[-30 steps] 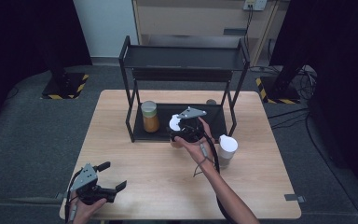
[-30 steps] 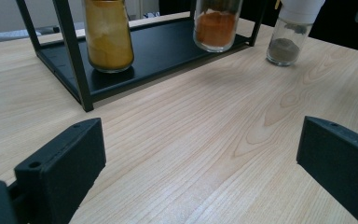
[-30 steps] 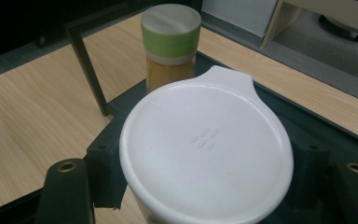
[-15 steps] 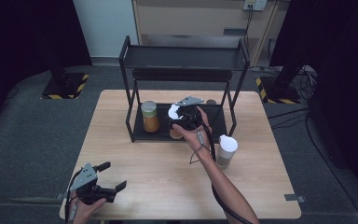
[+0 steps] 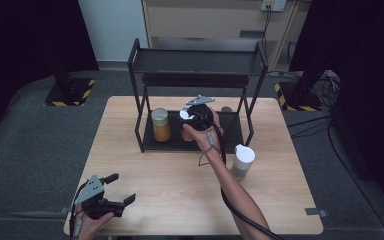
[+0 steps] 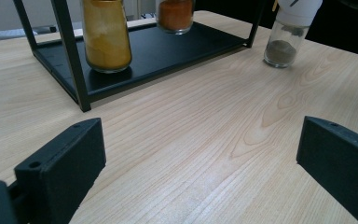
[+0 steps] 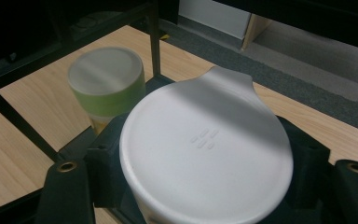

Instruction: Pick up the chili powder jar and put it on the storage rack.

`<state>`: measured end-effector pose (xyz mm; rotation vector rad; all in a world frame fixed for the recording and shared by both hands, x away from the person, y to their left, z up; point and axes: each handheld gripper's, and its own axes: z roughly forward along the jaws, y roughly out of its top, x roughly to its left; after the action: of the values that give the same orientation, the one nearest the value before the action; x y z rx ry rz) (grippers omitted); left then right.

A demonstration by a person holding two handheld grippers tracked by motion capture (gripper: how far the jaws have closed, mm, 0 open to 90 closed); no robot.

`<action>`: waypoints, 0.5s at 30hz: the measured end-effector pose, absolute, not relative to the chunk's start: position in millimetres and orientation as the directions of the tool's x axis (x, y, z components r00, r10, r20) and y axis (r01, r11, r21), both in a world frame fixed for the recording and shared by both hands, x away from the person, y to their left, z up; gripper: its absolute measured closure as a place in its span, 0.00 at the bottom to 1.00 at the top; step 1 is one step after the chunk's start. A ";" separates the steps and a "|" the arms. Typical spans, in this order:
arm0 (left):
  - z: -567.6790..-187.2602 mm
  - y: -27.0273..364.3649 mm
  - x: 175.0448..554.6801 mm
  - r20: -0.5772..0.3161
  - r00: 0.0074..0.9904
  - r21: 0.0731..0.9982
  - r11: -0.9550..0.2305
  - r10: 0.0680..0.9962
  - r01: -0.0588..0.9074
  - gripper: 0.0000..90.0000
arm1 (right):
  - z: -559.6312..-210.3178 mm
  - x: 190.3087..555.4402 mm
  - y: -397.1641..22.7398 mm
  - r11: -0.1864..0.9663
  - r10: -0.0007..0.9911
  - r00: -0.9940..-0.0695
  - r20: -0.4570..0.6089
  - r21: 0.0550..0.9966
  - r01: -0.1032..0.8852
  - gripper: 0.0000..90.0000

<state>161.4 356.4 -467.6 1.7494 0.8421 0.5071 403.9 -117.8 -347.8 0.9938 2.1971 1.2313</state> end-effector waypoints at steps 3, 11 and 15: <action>-467.8 356.4 161.1 -0.068 0.658 0.942 -0.169 0.750 0.290 0.00 | -351.9 408.4 -114.4 0.346 0.762 -0.647 -0.019 0.857 0.382 0.35; -468.1 356.3 161.5 -0.069 0.660 0.942 -0.170 0.748 0.290 0.00 | -362.7 417.3 -110.6 0.350 0.772 -0.635 -0.022 0.849 0.396 0.35; -467.9 356.0 161.4 -0.066 0.661 0.942 -0.173 0.747 0.289 0.00 | -368.1 420.8 -110.7 0.350 0.774 -0.633 -0.021 0.847 0.399 0.35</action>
<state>161.4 356.0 -467.9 1.7502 0.8378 0.5064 420.8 -110.7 -368.1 1.0258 2.1968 1.2020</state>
